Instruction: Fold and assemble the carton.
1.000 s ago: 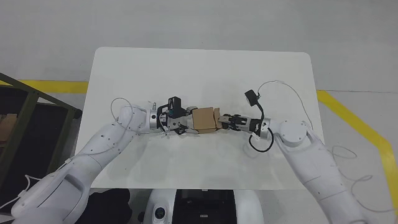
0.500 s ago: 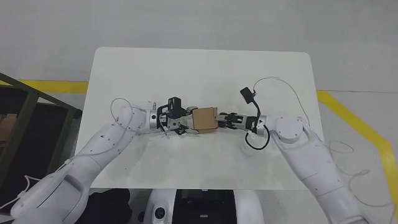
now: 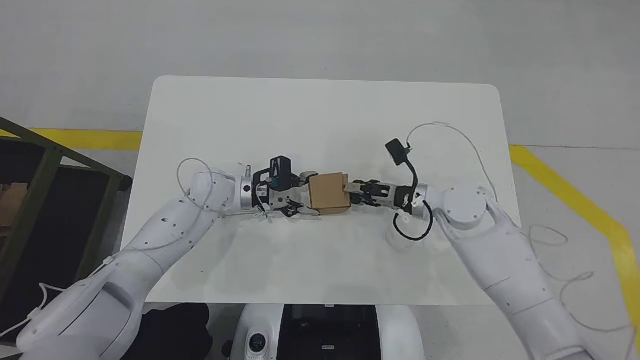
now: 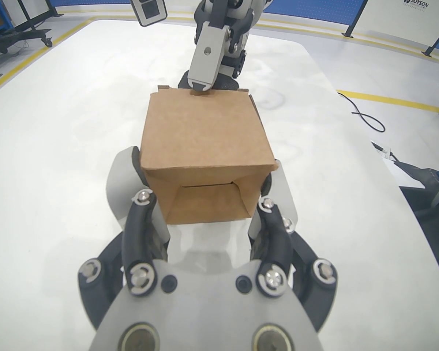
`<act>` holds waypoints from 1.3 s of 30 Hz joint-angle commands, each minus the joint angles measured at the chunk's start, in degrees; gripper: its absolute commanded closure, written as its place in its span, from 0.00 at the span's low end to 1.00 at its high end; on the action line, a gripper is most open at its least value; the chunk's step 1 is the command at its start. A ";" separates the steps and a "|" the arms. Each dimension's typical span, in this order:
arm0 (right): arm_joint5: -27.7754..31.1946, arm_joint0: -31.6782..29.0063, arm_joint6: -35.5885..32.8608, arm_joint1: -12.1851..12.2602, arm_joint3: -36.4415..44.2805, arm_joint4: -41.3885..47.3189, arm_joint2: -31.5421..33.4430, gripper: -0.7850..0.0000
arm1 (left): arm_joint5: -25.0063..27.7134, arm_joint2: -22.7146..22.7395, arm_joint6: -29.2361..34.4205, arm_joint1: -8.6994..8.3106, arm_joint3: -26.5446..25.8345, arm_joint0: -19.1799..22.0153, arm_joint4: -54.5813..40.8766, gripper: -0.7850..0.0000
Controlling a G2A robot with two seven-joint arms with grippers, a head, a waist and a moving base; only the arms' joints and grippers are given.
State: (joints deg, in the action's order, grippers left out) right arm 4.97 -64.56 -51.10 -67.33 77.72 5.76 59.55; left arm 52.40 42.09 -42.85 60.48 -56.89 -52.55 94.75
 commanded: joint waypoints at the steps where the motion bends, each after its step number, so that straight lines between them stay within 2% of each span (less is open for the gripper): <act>1: -0.06 -0.56 0.12 0.21 0.75 -0.20 0.63 0.76 | 0.01 0.00 0.03 0.01 0.00 0.01 -0.02 0.32; 8: 0.14 -1.16 0.32 0.55 1.21 0.03 1.78 0.82 | -0.05 -0.04 -0.10 0.04 0.00 0.05 0.05 0.32; 16: 1.49 1.03 0.91 -0.05 -2.32 1.22 0.32 0.88 | -0.13 -0.03 -0.25 0.04 -0.08 0.02 0.14 0.33; 20: 2.58 2.13 1.01 -0.51 -4.15 2.50 -0.68 0.94 | -0.28 0.04 -0.30 0.00 -0.15 -0.02 0.22 0.32; 30: 3.60 4.35 0.76 -1.55 -6.52 3.65 -3.47 0.91 | -0.24 0.15 -0.22 -0.05 -0.31 -0.10 0.22 0.33; 39: 3.20 0.33 2.02 -0.11 -2.22 1.99 0.81 0.89 | -0.37 0.26 0.13 -0.01 0.00 -0.08 -0.06 0.31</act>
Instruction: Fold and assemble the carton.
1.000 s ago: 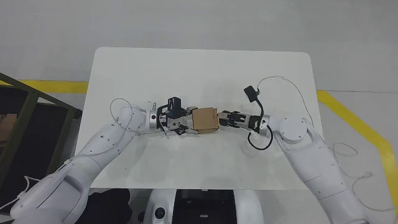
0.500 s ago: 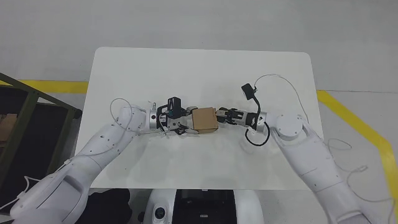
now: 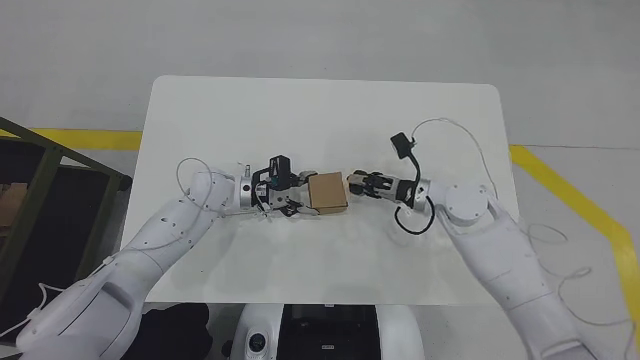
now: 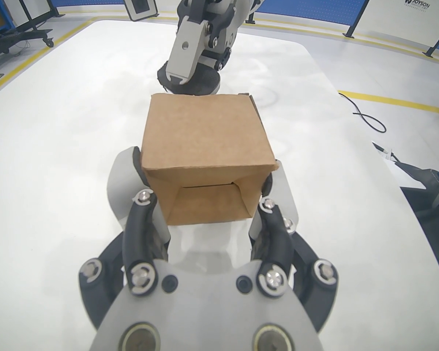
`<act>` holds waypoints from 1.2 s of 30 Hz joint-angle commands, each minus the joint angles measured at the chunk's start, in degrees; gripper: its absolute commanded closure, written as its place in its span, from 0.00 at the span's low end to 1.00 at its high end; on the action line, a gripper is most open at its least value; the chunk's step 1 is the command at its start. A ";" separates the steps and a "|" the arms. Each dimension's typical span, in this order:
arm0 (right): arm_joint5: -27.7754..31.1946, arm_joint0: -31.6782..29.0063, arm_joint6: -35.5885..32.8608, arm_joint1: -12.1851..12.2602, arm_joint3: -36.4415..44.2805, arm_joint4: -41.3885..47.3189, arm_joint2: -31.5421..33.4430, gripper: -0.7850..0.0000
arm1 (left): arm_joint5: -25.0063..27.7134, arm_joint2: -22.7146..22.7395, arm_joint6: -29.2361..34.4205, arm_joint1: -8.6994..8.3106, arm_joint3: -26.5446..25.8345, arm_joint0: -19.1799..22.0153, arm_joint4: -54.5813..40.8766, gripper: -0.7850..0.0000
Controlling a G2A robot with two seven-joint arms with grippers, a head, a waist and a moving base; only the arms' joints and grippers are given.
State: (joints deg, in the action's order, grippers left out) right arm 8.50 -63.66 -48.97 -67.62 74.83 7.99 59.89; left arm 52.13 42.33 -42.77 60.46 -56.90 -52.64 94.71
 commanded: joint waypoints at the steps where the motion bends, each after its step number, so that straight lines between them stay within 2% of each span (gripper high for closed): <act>1: -0.85 -1.33 -0.20 0.39 1.51 -0.52 0.94 0.89 | -0.18 0.01 0.09 0.03 0.01 0.01 -0.04 0.31; 8: -1.57 -4.84 -0.01 0.87 4.49 -0.03 1.75 0.88 | -0.30 0.05 0.32 0.11 0.11 0.10 -0.32 0.30; 18: -0.63 -3.70 0.76 0.20 3.35 1.19 -0.40 0.86 | -0.23 0.08 0.69 0.22 0.11 0.21 -0.58 0.29; 22: 0.08 -4.52 1.73 0.51 4.02 1.17 0.96 0.80 | -0.22 0.10 0.77 0.24 0.16 0.25 -0.60 0.27; 23: 0.19 -5.00 2.05 0.67 4.51 0.98 1.54 0.76 | -0.20 0.11 0.82 0.25 0.15 0.26 -0.64 0.24; 25: 0.27 -6.15 2.44 1.04 5.77 0.58 2.83 0.70 | -0.16 0.14 0.90 0.25 0.14 0.28 -0.69 0.04; 26: 0.36 -6.77 2.63 1.24 6.46 0.37 3.52 0.66 | -0.17 0.16 1.00 0.26 0.17 0.28 -0.72 0.00; 27: 0.54 -7.42 2.97 1.42 7.17 0.21 4.23 0.63 | -0.05 0.16 1.06 0.27 0.15 0.27 -0.78 0.00; 28: 0.86 -8.08 3.45 1.58 7.87 0.21 4.93 0.51 | 0.03 0.17 1.12 0.27 0.13 0.29 -0.83 0.00; 29: 1.37 -8.74 4.37 1.72 8.52 0.18 5.68 0.16 | 0.29 0.15 0.96 0.27 0.02 0.27 -0.90 0.00; 30: 2.11 -9.46 5.44 1.83 9.15 0.18 6.36 0.00 | 0.57 0.18 0.48 0.24 -0.04 0.20 -1.04 0.00; 36: 7.21 -12.34 10.43 2.18 11.32 -0.72 8.90 0.00 | 1.82 1.14 -3.47 -0.58 0.38 -0.56 -0.34 0.00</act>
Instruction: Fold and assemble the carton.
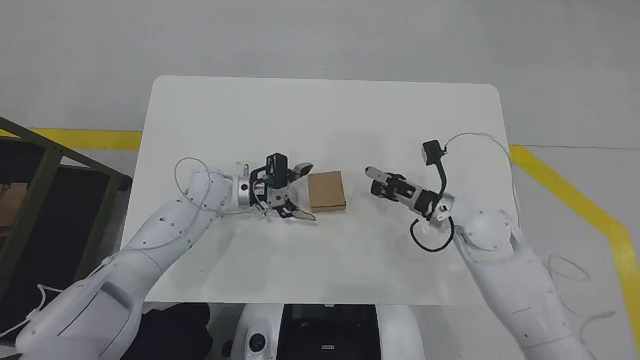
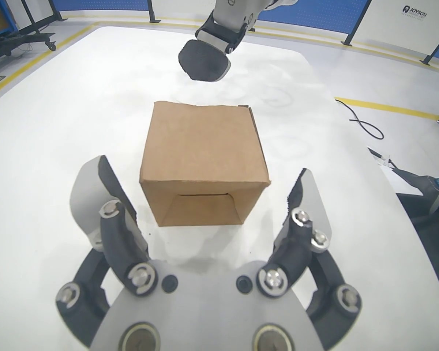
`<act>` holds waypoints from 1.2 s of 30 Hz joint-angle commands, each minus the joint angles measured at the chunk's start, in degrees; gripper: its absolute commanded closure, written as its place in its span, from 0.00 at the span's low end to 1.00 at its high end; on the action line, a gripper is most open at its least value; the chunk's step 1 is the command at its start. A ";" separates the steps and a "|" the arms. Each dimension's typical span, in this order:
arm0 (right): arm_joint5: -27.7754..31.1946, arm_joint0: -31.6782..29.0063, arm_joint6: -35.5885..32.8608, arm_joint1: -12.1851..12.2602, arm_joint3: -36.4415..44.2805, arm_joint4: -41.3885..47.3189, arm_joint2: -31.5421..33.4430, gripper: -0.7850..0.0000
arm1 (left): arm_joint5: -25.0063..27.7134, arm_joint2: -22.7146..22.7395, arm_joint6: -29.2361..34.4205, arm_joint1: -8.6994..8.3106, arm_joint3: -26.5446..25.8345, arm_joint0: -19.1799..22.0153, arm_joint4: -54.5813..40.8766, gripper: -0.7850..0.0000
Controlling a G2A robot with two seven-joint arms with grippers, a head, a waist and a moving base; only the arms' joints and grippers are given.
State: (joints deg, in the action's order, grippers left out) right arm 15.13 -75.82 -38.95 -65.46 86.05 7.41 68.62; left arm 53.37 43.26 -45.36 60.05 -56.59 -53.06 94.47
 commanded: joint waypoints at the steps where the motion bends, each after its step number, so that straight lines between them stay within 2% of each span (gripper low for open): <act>1: 1.40 -0.37 0.90 0.04 0.29 -0.41 0.34 0.00 | 1.68 0.66 -2.14 -0.47 0.13 -0.29 -0.28 0.00; 6: 4.54 0.04 2.58 0.10 0.67 -3.04 0.85 0.00 | 4.63 3.51 -0.93 -2.42 -2.39 -1.95 -6.67 0.00; 11: 7.13 1.55 4.90 0.19 0.27 -6.24 1.88 0.00 | 4.63 5.11 -0.92 -5.13 -4.80 -3.23 -11.67 0.00; 18: 10.61 4.61 7.23 0.18 -2.30 -9.83 2.80 0.00 | 4.63 5.82 2.25 -8.72 -3.10 -1.95 -17.28 0.00; 25: 7.65 6.80 8.62 0.53 -0.01 -15.55 4.71 0.00 | 4.63 7.94 8.97 -11.48 -0.51 0.71 -27.78 0.00; 36: 2.31 5.74 8.17 1.67 8.06 -20.87 10.59 0.00 | 4.63 12.68 20.40 -13.99 0.83 3.44 -38.49 0.00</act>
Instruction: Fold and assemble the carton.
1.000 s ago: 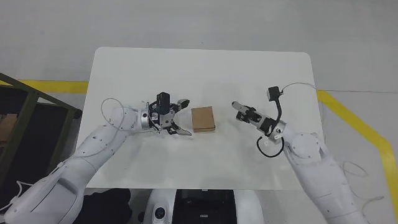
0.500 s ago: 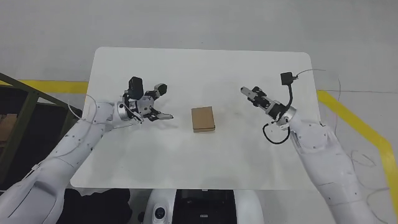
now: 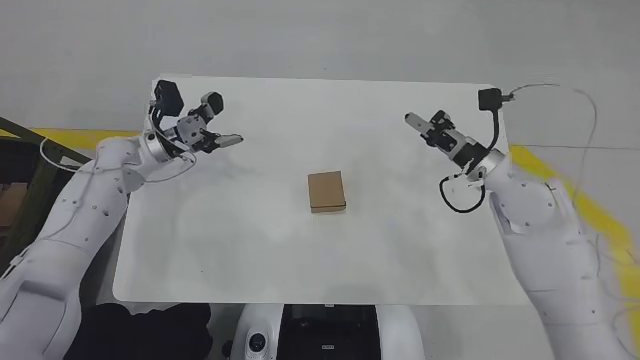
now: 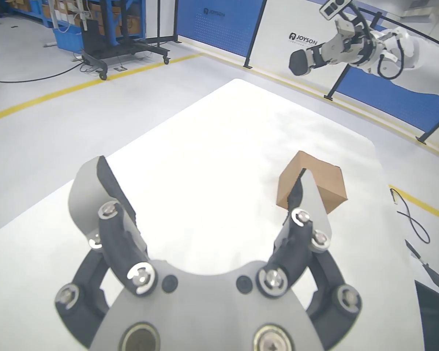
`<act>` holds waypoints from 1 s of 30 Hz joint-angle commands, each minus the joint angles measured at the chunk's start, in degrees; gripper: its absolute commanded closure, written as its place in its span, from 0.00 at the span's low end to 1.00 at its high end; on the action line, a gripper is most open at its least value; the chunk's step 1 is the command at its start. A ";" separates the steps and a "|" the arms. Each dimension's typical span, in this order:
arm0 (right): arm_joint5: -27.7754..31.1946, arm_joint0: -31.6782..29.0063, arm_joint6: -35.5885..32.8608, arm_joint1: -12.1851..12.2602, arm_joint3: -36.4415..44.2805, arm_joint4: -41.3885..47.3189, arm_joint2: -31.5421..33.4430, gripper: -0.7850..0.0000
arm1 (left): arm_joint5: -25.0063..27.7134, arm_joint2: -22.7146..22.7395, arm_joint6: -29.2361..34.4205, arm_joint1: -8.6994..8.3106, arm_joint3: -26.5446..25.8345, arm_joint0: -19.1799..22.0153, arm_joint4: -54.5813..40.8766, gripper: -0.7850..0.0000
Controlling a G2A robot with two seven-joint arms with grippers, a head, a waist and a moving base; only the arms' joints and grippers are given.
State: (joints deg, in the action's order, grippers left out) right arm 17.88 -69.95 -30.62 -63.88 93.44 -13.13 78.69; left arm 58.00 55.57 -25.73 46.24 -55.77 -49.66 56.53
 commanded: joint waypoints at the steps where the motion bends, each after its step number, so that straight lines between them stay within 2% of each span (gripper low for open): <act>1: -1.27 -0.44 -0.41 0.24 1.85 -0.72 1.34 0.00 | 0.00 1.09 2.39 -0.53 0.11 0.29 -1.11 0.00; 12: -4.69 -1.68 -2.47 0.84 4.98 0.16 4.95 0.00 | 0.00 6.10 10.99 -3.06 -2.07 -0.55 -7.36 0.00; 16: -4.23 -1.54 -4.40 0.91 4.80 0.96 4.88 0.00 | 0.00 6.20 11.30 -3.13 -2.18 -0.62 -7.56 0.00; 30: -4.24 -1.53 -4.05 0.91 4.79 0.94 4.88 0.00 | 0.00 6.17 11.22 -3.11 -2.16 -0.61 -7.50 0.00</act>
State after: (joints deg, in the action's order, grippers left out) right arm 13.65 -71.48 -34.66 -62.97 98.23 -12.19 83.57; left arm 58.00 61.73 -14.52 43.14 -57.92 -50.26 49.03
